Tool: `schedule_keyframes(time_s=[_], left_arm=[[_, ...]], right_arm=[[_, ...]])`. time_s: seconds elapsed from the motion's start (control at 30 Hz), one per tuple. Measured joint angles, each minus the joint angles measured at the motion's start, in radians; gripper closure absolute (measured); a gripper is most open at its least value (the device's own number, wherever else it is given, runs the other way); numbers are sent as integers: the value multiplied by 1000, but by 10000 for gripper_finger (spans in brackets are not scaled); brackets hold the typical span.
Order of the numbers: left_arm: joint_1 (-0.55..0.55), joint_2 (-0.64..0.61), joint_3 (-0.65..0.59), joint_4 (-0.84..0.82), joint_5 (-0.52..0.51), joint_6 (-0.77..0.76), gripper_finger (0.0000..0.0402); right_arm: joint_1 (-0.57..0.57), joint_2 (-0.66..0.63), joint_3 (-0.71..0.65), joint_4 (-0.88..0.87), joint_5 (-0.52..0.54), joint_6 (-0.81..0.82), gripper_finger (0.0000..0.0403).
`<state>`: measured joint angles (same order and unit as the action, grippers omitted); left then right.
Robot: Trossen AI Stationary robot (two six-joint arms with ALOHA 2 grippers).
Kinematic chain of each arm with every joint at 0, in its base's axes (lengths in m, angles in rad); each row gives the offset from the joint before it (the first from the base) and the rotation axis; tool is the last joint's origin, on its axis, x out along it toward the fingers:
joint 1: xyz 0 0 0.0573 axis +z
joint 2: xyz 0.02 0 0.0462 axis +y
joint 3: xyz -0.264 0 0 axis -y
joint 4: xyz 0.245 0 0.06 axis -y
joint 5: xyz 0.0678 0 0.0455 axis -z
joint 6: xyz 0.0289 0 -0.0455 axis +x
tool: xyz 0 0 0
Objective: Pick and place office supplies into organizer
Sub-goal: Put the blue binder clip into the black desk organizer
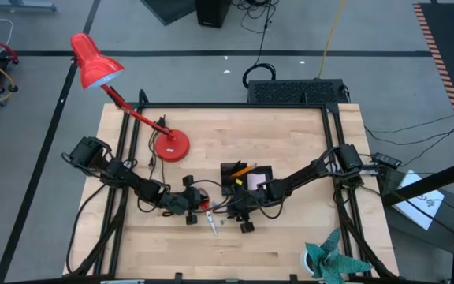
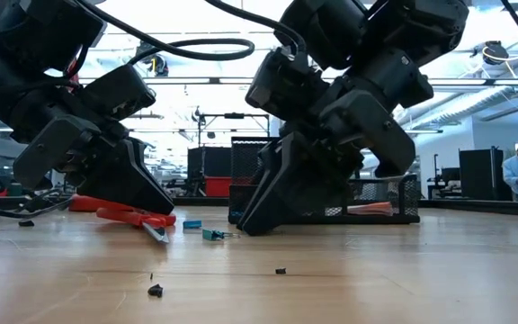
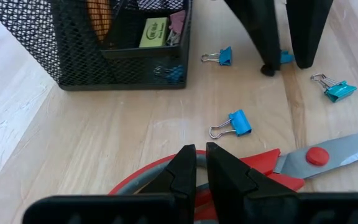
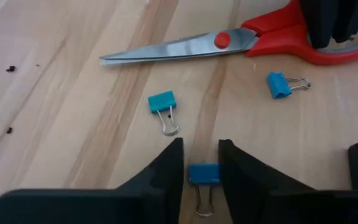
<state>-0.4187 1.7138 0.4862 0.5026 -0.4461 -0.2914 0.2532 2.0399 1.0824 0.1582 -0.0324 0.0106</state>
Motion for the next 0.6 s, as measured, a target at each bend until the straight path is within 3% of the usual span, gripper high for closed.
schedule_keyframes(time_s=[0.2, 0.6], left_arm=[[0, 0, 0, -1, 0, 0, 355], [0, 0, 0, -4, -1, 0, 355]], right_arm=[[1, 1, -2, -9, 0, -18, 354], [1, -104, 3, -46, 7, -39, 352]])
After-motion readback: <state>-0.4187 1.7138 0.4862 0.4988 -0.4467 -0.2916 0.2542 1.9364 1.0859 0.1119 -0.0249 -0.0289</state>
